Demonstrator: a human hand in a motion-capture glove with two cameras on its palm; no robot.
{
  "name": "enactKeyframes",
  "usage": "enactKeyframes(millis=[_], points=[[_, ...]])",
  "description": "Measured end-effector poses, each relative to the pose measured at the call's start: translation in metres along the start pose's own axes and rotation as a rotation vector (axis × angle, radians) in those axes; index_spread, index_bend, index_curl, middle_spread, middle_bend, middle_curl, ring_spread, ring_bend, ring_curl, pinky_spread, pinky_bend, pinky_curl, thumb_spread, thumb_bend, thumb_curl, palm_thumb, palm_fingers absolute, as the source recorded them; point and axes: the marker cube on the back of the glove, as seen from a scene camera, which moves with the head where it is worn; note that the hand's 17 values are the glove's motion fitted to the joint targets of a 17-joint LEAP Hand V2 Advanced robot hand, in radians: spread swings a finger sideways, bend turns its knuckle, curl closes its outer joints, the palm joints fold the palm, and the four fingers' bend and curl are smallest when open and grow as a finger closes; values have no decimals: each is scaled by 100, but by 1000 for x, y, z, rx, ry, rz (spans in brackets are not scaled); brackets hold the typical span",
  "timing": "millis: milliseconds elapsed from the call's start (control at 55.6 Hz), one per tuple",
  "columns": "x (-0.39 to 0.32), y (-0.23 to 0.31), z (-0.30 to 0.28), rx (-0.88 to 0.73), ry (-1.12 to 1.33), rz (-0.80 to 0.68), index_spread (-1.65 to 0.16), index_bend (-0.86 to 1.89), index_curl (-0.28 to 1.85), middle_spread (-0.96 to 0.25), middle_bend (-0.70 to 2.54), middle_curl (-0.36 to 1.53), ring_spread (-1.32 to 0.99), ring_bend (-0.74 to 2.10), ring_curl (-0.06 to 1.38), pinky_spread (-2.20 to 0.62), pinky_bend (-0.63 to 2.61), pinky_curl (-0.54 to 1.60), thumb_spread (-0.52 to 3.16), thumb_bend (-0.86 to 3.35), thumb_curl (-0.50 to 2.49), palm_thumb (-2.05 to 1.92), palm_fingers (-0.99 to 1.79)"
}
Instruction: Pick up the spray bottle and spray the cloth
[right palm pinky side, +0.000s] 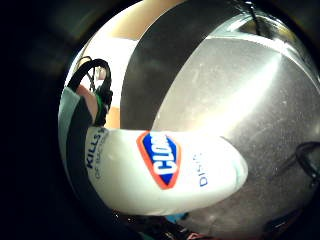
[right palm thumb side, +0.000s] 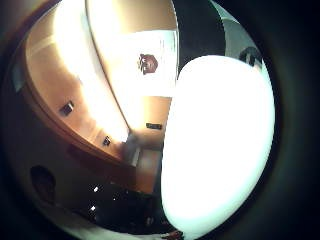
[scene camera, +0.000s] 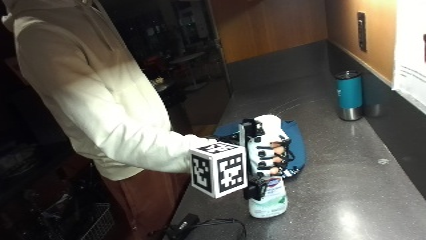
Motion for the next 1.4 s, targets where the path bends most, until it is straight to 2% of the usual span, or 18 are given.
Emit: enactKeyframes(millis=[126,306,432,522,738,954,1134,1404], points=[[-15,-6,20,-177,98,-44,-23,18,38,-15,45,47,-18,53,40,-20,33,37,41,-2,58,100,132],[-55,27,73,-655,316,-184,-24,23,43,-16,51,49,-20,55,43,-25,34,38,25,-3,64,99,136],[-94,21,88,-843,467,-278,-24,25,46,-16,53,50,-21,56,44,-26,34,39,18,-3,67,99,136],[-110,46,127,-930,629,-362,-24,26,48,-16,54,51,-21,57,45,-26,34,39,16,-3,68,99,135],[-159,89,186,-1073,1023,-526,-25,26,50,-16,55,51,-21,58,46,-26,35,40,12,-3,70,99,135],[-195,129,222,-1117,1399,-703,-25,27,51,-16,56,51,-21,58,46,-26,36,40,10,-3,72,98,136],[-196,157,243,-1115,1521,-770,-25,26,52,-15,57,51,-21,58,47,-27,36,40,10,-3,73,98,136],[-161,182,257,-1152,1518,-758,-25,26,52,-15,58,51,-22,59,47,-27,35,40,9,-3,74,98,136]])
